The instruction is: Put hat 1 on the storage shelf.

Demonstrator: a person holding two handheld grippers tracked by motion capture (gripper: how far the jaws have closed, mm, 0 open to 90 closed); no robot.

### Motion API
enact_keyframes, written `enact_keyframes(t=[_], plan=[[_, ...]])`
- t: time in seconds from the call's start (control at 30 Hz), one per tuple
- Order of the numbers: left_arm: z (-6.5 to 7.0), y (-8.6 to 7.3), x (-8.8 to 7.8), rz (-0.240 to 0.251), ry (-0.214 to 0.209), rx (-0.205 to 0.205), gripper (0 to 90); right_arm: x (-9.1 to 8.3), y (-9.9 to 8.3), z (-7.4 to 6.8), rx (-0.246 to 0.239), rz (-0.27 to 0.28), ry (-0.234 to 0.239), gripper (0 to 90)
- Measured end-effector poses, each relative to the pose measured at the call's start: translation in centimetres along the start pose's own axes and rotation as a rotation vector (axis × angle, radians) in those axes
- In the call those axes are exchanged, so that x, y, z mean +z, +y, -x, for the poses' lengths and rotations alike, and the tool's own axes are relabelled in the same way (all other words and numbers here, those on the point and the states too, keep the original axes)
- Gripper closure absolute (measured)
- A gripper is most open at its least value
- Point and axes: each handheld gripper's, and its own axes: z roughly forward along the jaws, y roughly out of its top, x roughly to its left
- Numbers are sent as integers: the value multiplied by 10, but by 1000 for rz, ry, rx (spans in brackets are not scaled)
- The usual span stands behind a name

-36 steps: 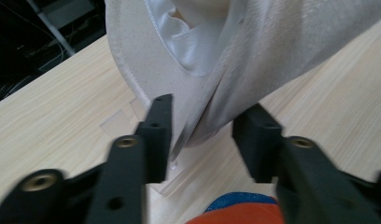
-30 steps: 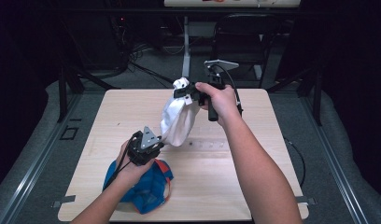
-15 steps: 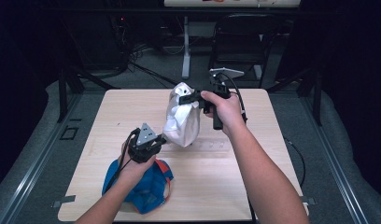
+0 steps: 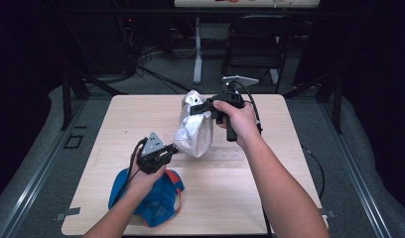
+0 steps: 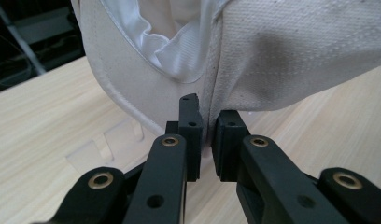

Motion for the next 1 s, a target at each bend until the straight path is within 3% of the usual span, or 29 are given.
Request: enact_keyframes(t=[0.03, 0.33, 0.5, 0.63, 0.77, 0.83, 0.93, 1.0], plan=[[-1, -2, 0, 11, -7, -10, 838, 1, 0, -1, 7, 6, 3, 805], [4, -16, -6, -6, 74, -52, 835, 10, -1, -1, 2, -22, 4, 796], [8, -23, -6, -2, 108, -135, 828, 11, -2, 1, 0, -17, -9, 780], [7, -30, -6, -13, 113, -160, 826, 11, -3, 3, -10, -18, -33, 766], [4, -32, -3, -45, 95, -146, 827, 10, -5, 4, -18, -9, -61, 763], [1, -33, 2, -88, 85, -138, 829, 7, -5, 6, -25, -15, -86, 757], [1, -34, 3, -89, 88, -136, 829, 5, -6, 8, -28, -8, -98, 734], [2, -33, 3, -99, 94, -103, 828, 1, -8, 11, -42, 0, -114, 693]])
